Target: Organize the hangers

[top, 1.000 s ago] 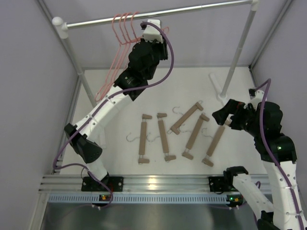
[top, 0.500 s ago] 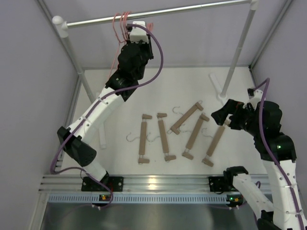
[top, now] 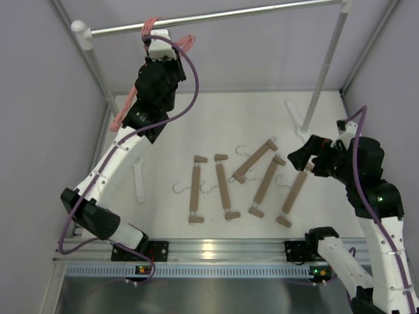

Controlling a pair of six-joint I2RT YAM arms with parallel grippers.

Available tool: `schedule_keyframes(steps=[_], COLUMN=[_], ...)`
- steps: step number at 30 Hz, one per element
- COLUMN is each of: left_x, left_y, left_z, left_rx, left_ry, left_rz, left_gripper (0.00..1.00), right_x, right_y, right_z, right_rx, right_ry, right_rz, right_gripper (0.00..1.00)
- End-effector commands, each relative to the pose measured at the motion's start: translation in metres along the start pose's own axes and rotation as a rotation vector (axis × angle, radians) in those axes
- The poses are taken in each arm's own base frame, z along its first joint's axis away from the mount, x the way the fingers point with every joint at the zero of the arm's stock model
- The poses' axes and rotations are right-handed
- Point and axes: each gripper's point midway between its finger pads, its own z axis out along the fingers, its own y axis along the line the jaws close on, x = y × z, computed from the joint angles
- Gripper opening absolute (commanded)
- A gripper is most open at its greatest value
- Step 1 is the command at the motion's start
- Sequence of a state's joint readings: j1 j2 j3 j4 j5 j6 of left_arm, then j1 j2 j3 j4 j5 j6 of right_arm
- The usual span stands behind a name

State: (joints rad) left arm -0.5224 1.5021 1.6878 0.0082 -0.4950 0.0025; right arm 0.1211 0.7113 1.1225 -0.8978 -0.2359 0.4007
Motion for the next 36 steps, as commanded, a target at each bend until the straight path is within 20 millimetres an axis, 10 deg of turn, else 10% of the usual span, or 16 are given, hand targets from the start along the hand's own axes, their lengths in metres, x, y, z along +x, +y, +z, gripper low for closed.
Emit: schedule_keyframes(steps=[1,28,36], left_x=[-0.032,-0.032,-0.036], left_y=[0.023,0.093,0.083], left_z=[-0.008,-0.027,-0.034], left_rx=[-0.039,-0.167,-0.083], left_ry=[-0.084,-0.088,-0.09], left_rz=[-0.036,-0.045,-0.051], left_gripper=[0.36,0.36,0.36], right_x=[-0.026,-0.03,-0.031], right_y=[0.013,0.025,0.026], right_z=[-0.004,0.002,0.006], right_rx=[-0.048,-0.11,-0.113], right_ry=[-0.084,-0.067,-0.058], right_rz=[-0.03,-0.038,-0.036], right_gripper=[0.99,1.0,0.99])
